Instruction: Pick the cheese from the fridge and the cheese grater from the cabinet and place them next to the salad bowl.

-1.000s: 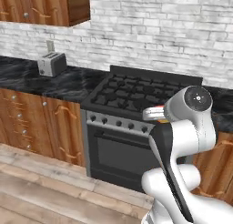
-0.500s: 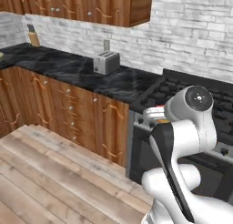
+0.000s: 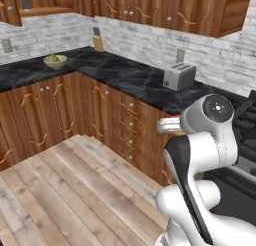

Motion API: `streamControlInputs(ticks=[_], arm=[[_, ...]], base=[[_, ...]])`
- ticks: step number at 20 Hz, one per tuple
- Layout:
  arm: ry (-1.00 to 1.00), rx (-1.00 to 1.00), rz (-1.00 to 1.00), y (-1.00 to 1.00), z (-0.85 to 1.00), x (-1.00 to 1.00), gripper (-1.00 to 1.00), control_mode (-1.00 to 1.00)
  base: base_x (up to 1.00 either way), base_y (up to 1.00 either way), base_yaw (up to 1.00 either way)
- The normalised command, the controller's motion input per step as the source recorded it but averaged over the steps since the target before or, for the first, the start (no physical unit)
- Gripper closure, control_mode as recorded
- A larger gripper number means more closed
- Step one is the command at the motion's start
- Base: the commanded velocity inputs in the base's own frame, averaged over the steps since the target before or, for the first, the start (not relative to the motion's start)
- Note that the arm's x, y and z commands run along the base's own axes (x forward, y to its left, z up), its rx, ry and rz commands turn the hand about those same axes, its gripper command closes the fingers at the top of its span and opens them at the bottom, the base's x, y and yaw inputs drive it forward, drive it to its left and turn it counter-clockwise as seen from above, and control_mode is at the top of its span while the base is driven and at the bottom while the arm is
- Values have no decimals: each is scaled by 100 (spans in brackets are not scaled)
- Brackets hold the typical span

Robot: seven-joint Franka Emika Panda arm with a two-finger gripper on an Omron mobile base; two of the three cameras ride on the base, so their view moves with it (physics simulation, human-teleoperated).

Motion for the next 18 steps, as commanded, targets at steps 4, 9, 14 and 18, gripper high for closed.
streamControlInputs(ticks=[4,9,14,18], arm=[[0,0,0,0,0,0,100,100],[0,0,0,0,0,0,100,100],[0,0,0,0,0,0,100,100],[0,0,0,0,0,0,100,100]], base=[[98,0,15],[93,6,10],[100,19,14],[100,13,15]])
